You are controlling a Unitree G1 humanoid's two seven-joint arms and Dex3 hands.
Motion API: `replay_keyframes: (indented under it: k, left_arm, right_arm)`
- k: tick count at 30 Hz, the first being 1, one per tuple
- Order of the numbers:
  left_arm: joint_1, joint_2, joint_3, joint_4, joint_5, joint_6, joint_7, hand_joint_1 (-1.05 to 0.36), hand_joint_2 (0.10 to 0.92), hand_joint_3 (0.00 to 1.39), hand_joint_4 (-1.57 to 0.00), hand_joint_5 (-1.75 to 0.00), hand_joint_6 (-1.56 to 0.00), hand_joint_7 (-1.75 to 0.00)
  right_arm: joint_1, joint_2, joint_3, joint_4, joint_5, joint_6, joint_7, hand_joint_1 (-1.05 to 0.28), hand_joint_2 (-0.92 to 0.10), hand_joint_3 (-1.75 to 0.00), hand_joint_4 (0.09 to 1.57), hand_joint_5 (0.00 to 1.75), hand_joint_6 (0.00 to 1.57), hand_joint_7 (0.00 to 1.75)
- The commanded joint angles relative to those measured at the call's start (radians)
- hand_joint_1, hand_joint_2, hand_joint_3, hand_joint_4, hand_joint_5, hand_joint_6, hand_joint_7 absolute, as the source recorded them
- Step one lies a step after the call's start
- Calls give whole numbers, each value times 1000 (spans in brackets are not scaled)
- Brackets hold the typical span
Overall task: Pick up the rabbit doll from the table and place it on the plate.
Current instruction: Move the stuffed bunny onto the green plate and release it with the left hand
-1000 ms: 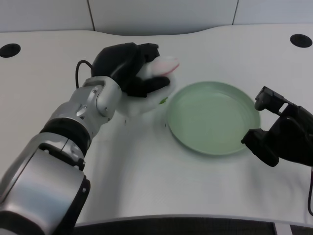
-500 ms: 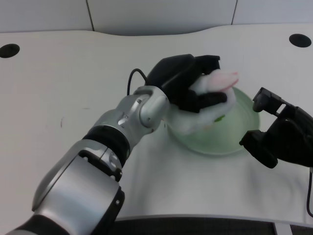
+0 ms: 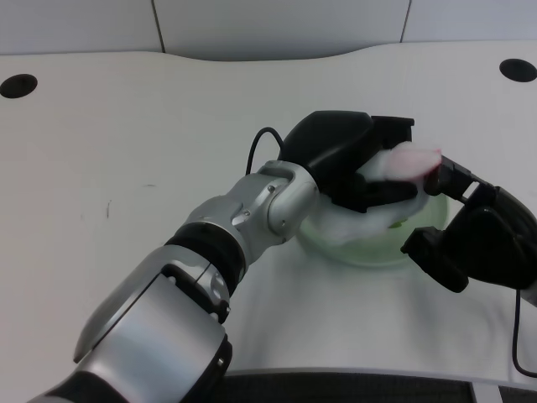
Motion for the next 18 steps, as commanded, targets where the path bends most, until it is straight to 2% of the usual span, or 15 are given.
replay_keyframes:
  k: [1, 2, 3, 4, 5, 6, 7, 8, 9, 10, 11, 15, 18]
  left_arm:
    - [-18, 7, -29, 1, 35, 23, 51, -649, 921, 742, -978, -1746, -733, -1746]
    - [-19, 8, -35, 1, 41, 27, 60, -652, 921, 746, -959, -1746, -722, -1746]
    - [-23, 13, -50, 3, 56, 41, 46, -680, 921, 767, -829, -1671, -625, -1640]
    - [-28, 20, -65, 5, 71, 55, 29, -746, 921, 815, -588, -1492, -510, -1324]
    - [-31, 24, -77, 6, 82, 64, 18, -801, 921, 844, -409, -1241, -433, -966]
    - [-34, 30, -84, 8, 89, 73, 1, -829, 921, 859, -327, -1092, -413, -745]
    - [-35, 33, -87, 8, 91, 77, -8, -894, 921, 857, -138, -833, -278, -463]
    - [-35, 35, -89, 7, 91, 79, -14, -918, 921, 856, -75, -740, -236, -360]
    - [-37, 39, -96, 7, 98, 88, -17, -930, 921, 856, -42, -693, -215, -305]
    - [-39, 42, -102, 7, 104, 94, -17, -999, 921, 857, -17, -406, -103, -187]
    - [-40, 44, -106, 6, 107, 98, -18, -1023, 921, 857, -8, -289, -62, -143]
    - [-40, 54, -106, 5, 105, 98, -25, -1047, 921, 880, 1, -49, -5, -24]
    - [-35, 60, -86, 4, 83, 88, -48, -1048, 921, 881, 1, -8, 0, -2]
  right_arm:
    - [-3, -9, 0, -2, 7, 8, 9, -593, -865, -5, 1089, 1746, 891, 1746]
    - [-4, -10, 0, -2, 7, 9, 9, -596, -863, -3, 1091, 1746, 892, 1746]
    - [-2, -9, -2, -2, 8, 7, 10, -599, -864, -3, 1094, 1746, 893, 1746]
    - [-1, -9, -2, -3, 8, 5, 9, -602, -867, -5, 1095, 1746, 894, 1746]
    - [0, -9, -3, -4, 8, 3, 8, -605, -865, -3, 1097, 1746, 899, 1746]
    - [1, -10, -3, -5, 8, 3, 8, -608, -864, -3, 1099, 1746, 902, 1746]
    - [1, -10, -3, -6, 8, 3, 8, -600, -869, -5, 1096, 1746, 899, 1746]
    - [1, -10, -3, -6, 8, 4, 8, -597, -870, -6, 1094, 1746, 897, 1746]
    - [1, -10, -4, -6, 9, 1, 10, -595, -870, -6, 1092, 1746, 896, 1746]
    - [2, -9, -5, -6, 10, -2, 10, -591, -877, -9, 1088, 1746, 888, 1746]
    - [2, -9, -6, -5, 10, -4, 11, -590, -878, -9, 1086, 1746, 881, 1746]
    - [1, -10, -3, -5, 7, -2, 6, -581, -889, -12, 1087, 1746, 888, 1746]
    - [4, -10, -2, -8, 3, -21, 1, -593, -895, -14, 1091, 1746, 905, 1746]
